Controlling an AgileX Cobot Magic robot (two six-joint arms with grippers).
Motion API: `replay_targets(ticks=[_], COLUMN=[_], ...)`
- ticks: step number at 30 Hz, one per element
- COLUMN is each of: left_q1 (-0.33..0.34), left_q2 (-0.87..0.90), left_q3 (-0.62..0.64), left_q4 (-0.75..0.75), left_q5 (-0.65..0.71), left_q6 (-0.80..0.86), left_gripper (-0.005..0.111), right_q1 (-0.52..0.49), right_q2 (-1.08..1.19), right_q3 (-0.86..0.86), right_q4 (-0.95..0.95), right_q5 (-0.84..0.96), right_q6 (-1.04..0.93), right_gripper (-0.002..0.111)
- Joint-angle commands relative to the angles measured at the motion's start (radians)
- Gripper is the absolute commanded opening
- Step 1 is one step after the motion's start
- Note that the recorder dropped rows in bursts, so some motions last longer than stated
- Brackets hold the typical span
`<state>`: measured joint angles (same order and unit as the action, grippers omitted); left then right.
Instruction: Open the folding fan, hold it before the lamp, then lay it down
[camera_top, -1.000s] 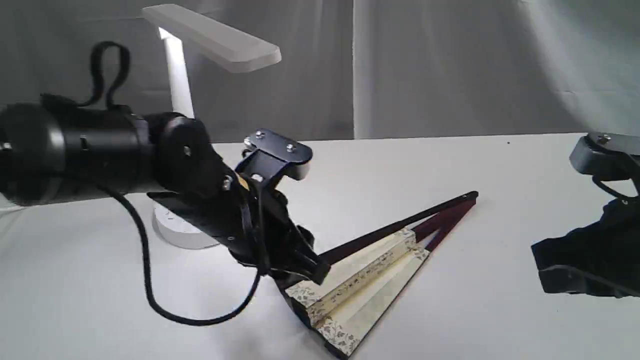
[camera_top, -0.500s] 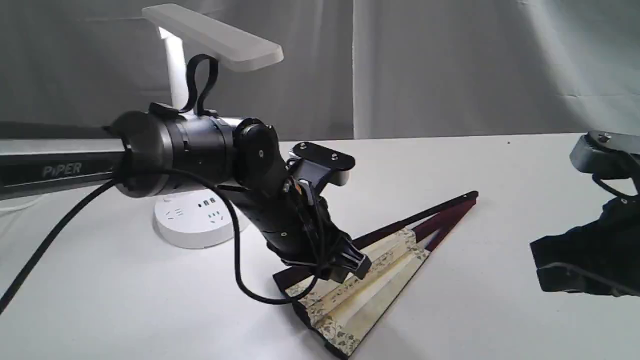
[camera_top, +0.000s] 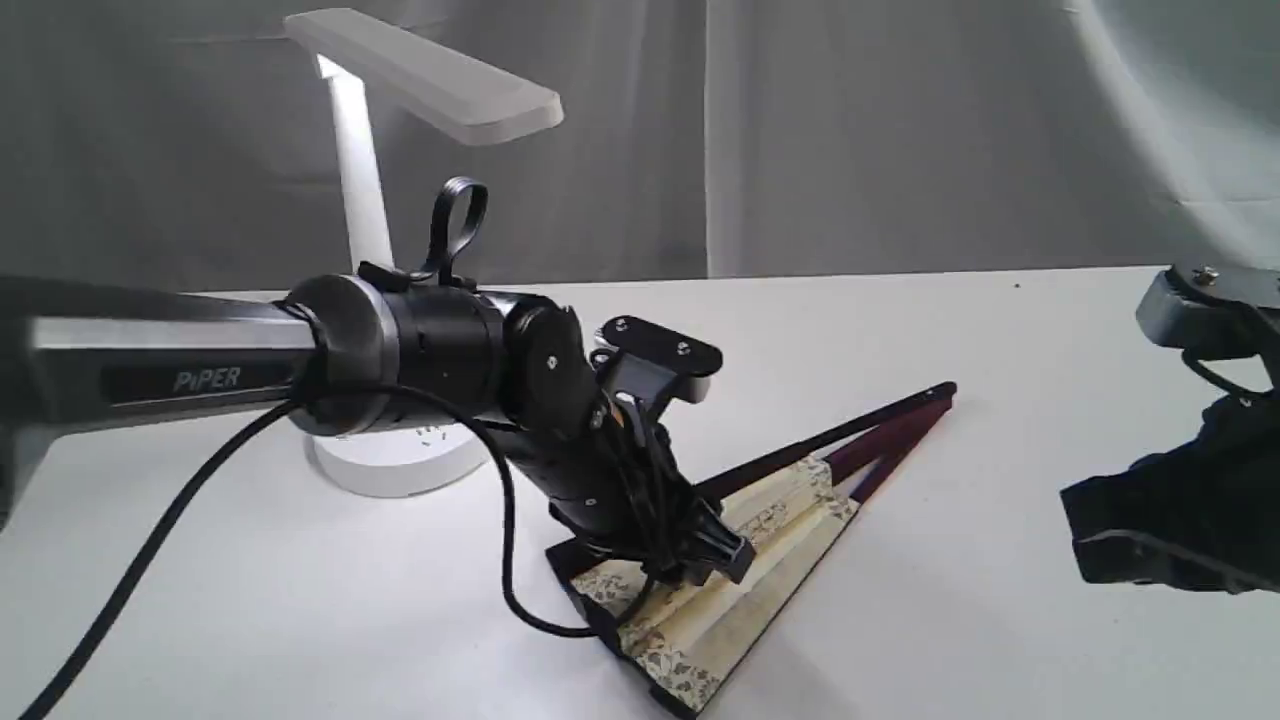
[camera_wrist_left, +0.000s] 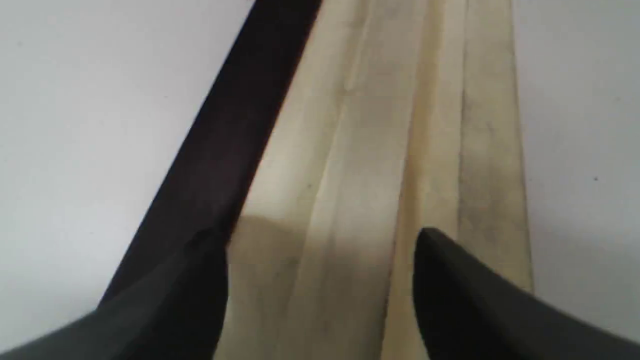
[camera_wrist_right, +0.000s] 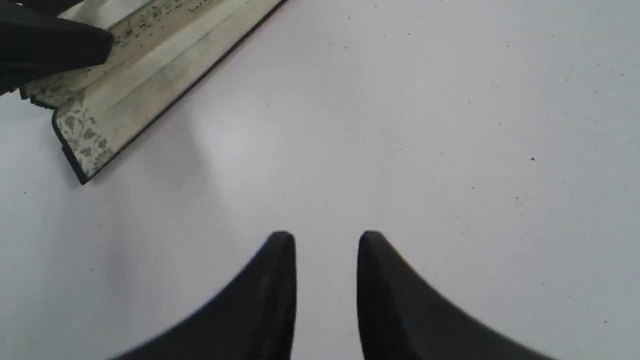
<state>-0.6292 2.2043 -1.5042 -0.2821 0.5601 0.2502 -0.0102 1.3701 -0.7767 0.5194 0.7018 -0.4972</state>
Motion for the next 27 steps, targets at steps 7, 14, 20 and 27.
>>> replay_targets(ticks=[7,14,20,27], left_q1=[-0.021,-0.037,-0.037,-0.037], left_q2=[0.029,0.082,0.093,0.091], left_q3=[-0.007,-0.007,-0.007,-0.007], left_q4=[-0.049,-0.044,0.039,0.090], left_q5=[-0.013,-0.007,0.004,0.045], left_q6=[0.128,0.229,0.363,0.710], left_gripper=[0.056,0.053,0.031,0.024], right_q1=[0.001,0.001,0.001,0.001], right_q2=[-0.001,-0.001,-0.001,-0.001], right_q3=[-0.004,-0.004,-0.004,-0.004], right_q4=[0.005,0.005,0.005,0.005], right_q5=[-0.008,-0.008,-0.008,0.013], right_q6=[-0.016,-0.018,-0.020,-0.111], right_gripper=[0.022,0.022,0.022,0.022])
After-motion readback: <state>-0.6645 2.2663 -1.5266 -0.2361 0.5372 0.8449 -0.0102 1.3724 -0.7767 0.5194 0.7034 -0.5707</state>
